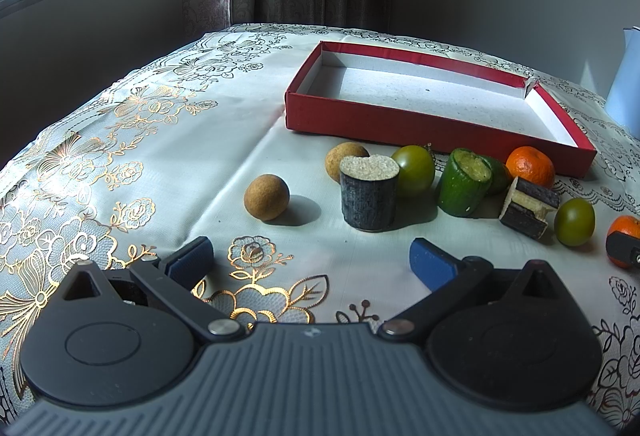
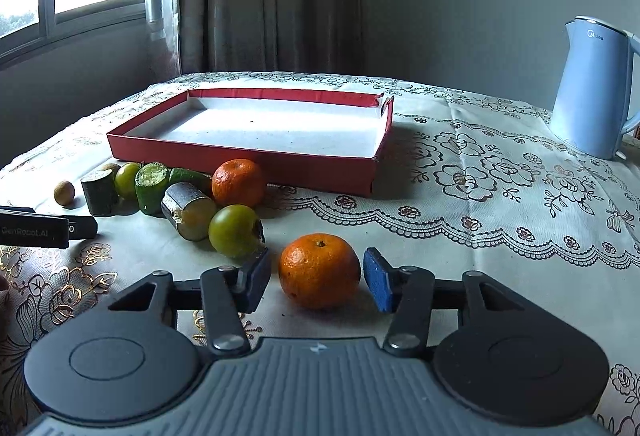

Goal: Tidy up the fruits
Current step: 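Close the right gripper around the large mandarin orange, then carry the mandarin into the red tray and open the right gripper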

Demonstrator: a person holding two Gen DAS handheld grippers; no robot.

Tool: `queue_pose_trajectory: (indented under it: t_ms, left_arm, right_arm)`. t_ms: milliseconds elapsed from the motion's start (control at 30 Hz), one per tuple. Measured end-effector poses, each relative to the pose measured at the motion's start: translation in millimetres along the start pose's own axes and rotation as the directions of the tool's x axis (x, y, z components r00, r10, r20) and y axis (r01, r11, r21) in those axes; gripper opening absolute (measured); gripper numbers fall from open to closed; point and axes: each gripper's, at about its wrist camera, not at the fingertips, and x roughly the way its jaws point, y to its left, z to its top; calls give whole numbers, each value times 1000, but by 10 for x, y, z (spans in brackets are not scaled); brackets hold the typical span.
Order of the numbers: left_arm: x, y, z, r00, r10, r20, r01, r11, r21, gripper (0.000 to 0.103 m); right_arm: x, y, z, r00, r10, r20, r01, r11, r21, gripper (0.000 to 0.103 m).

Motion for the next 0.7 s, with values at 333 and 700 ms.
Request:
queue_pose_trajectory:
  t_ms: [333,700]
  left_arm:
    - [0,1,0,1000,-1,0,1,1000,0,103]
    - [0,3,-2,1000,-1,0,1,1000,0,103]
  right_arm:
    - [47,-26,0,1000,14,-23,-14,1000,19,43]
    - [-56,-47,208,998,-1,69,-1,999,37,42]
